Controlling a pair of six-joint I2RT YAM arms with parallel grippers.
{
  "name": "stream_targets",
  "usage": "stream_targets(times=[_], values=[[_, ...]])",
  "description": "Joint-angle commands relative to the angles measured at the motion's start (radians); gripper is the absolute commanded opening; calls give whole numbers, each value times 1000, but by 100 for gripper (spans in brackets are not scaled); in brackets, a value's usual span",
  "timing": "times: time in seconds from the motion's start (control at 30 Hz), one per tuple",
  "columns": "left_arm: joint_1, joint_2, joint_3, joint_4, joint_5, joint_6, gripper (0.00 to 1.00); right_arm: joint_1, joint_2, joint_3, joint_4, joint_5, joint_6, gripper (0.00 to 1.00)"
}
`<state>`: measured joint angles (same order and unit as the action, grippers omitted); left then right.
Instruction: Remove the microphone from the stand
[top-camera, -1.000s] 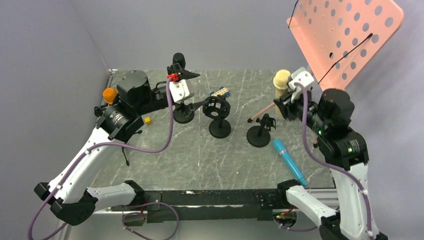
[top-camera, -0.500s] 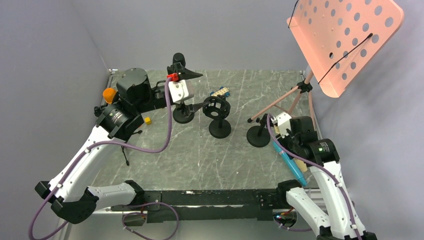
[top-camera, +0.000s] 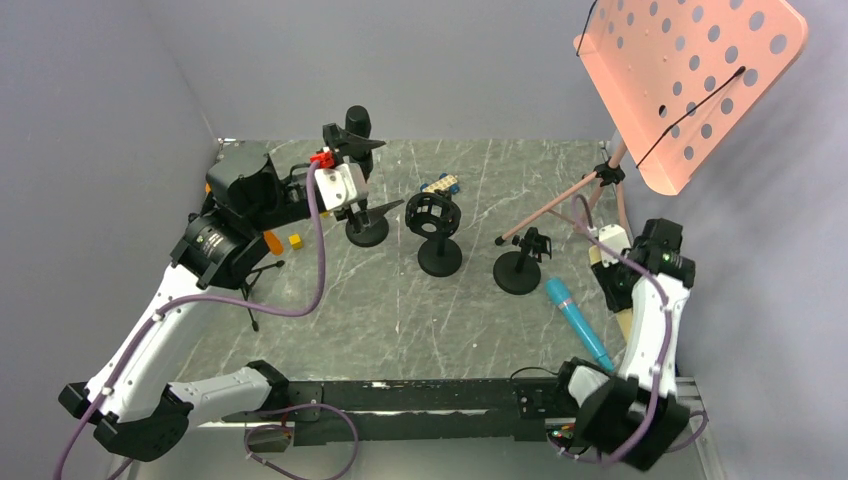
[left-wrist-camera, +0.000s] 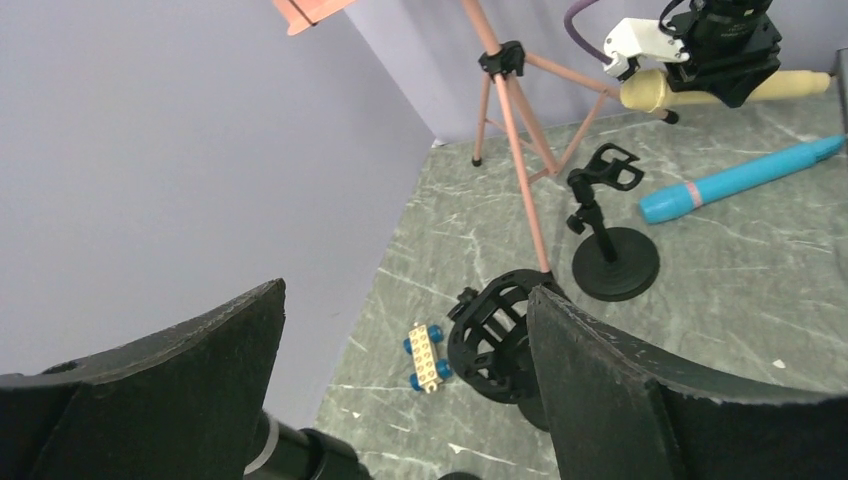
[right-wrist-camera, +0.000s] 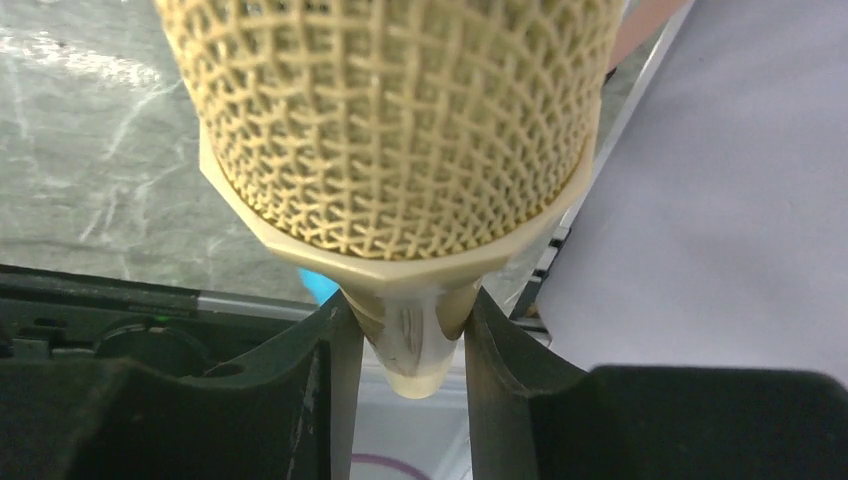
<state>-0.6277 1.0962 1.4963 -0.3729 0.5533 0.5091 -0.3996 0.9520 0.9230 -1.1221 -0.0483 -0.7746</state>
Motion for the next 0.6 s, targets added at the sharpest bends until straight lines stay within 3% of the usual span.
stream_targets(times=[0.0, 0.23, 0.37, 0.57], values=[[38, -24, 21, 15, -7, 27, 94, -106, 140, 47, 72, -171, -276, 0], [47, -18, 48, -5, 6, 37, 95, -53, 163, -75, 223, -143, -394, 0], [56, -8, 55, -1, 4, 29, 95, -16, 264, -122, 291, -100, -364, 0], [66, 4, 70, -10, 1, 23, 96, 4, 425, -114, 353, -71, -184, 5]])
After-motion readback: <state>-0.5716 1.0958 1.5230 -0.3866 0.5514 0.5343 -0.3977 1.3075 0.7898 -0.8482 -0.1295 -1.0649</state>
